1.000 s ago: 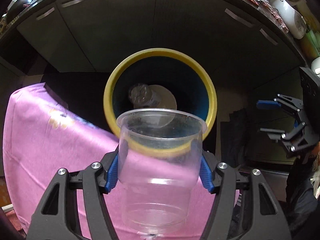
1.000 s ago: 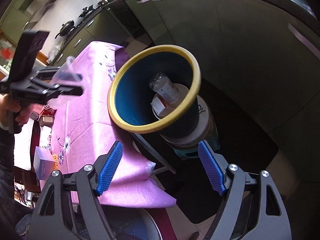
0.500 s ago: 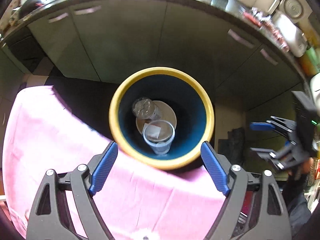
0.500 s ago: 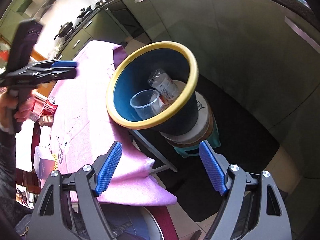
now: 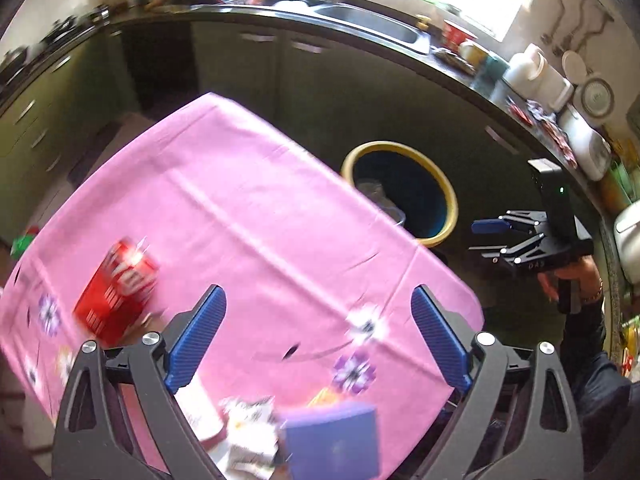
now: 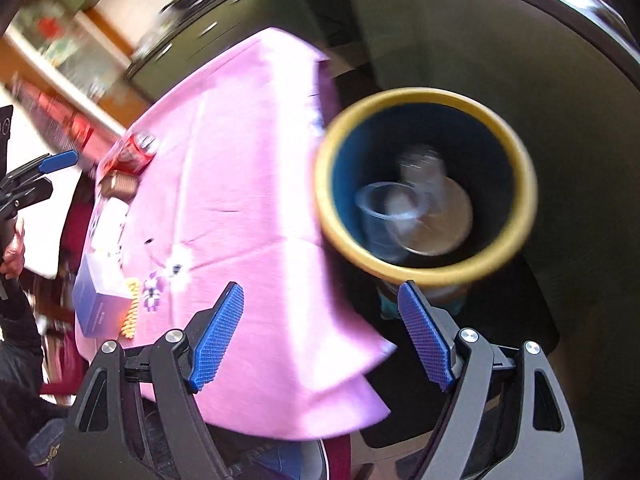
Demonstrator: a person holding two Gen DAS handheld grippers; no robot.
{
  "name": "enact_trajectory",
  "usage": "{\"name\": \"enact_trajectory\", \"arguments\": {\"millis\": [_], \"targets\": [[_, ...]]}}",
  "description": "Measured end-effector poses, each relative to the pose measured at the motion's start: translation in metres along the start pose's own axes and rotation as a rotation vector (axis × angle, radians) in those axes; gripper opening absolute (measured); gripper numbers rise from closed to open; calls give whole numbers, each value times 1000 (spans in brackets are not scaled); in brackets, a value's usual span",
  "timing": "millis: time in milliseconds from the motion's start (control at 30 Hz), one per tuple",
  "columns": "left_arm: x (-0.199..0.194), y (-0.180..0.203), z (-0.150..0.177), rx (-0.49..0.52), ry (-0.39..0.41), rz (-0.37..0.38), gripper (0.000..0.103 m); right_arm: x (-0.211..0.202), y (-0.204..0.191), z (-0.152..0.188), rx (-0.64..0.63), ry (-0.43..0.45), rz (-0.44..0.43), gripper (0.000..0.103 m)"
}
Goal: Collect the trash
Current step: 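Move the right gripper to the white pill bottle and grasp it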
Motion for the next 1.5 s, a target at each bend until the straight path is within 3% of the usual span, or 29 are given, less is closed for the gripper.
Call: {"name": "enact_trajectory", "arguments": {"millis": [400, 667, 900, 1033, 1267, 1500], "targets": [[-41, -110, 133, -310, -56, -85, 89, 87, -155, -66, -372, -161, -77, 79], [-39, -125, 160, -363, -73, -86, 89, 127, -245, -121, -440, -189, -144, 79], [-35, -127, 165, -346, -81, -81, 89, 163, -300, -106, -574, -304, -116, 79], [-32, -127, 166, -339, -88, -73, 89, 183, -301, -101, -474, -405, -198, 79], [-35, -123, 166, -314, -83, -82, 89, 216, -306, -89, -353, -512, -122, 76], [-41, -121, 170, -304, -81, -85, 89, 237, -322, -80, -329, -542, -63, 70]]}}
Point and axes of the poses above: each gripper's, at about its wrist camera, not at the fingertips, and x roughly the way its jaws point, y to its right, z to its underside, the point moved 1 cm from there along x, roughly the way its jaws point, and after that the axes turned 7 degrees about -z, right-handed, at the moved point
